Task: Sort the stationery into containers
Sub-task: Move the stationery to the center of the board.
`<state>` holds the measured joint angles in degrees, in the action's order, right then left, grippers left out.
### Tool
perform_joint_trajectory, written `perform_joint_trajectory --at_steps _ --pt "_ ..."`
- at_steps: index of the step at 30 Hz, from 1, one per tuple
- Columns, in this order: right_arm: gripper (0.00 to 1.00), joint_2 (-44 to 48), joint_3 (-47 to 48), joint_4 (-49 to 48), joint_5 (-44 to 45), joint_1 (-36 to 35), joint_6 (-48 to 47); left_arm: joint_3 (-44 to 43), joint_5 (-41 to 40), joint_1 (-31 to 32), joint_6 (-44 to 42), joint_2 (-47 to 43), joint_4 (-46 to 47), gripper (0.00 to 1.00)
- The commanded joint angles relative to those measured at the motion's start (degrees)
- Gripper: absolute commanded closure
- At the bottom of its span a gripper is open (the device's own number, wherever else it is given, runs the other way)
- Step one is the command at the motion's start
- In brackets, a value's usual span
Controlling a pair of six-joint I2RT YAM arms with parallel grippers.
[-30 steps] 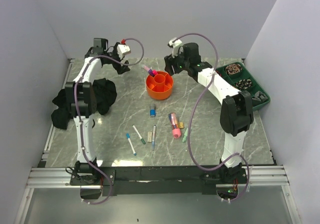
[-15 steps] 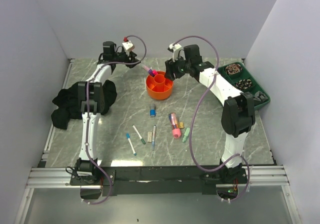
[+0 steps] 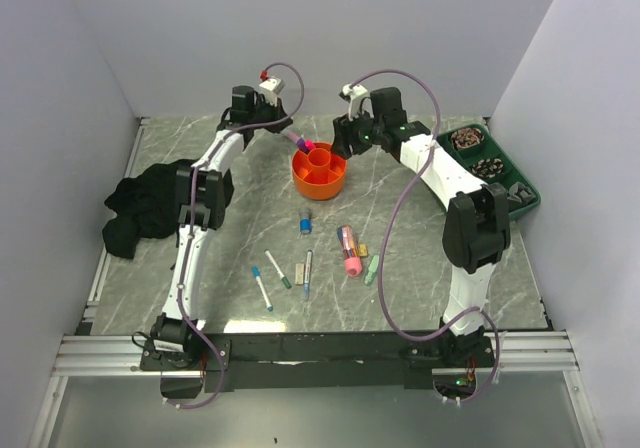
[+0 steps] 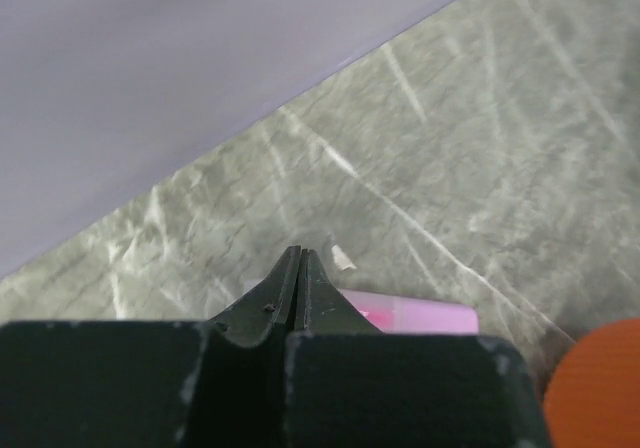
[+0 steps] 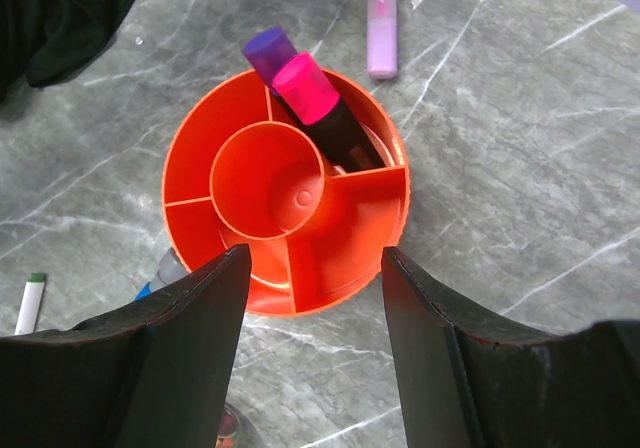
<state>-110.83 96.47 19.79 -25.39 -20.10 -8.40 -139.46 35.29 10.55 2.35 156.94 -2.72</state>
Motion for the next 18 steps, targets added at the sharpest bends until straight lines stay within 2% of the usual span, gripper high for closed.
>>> perform_joint_trajectory --at_steps 1,6,14,18 --pt "0.37 -0.09 1.53 -0.63 -0.54 1.11 1.28 -4.94 -9.53 2.54 -3.99 0.56 -8.25 0.99" --pt "0.37 -1.76 3.81 -0.81 -0.80 1.90 2.16 -5.21 -16.47 6.68 -11.92 0.20 -16.51 0.99" --pt "0.37 -3.26 6.01 -0.19 -2.12 3.31 3.48 -6.18 -19.73 8.09 -15.26 1.00 -20.39 0.99" --pt "0.37 -3.87 6.28 -0.28 -2.21 3.75 3.57 -0.39 -22.62 7.74 -16.33 -2.33 -20.23 0.99"
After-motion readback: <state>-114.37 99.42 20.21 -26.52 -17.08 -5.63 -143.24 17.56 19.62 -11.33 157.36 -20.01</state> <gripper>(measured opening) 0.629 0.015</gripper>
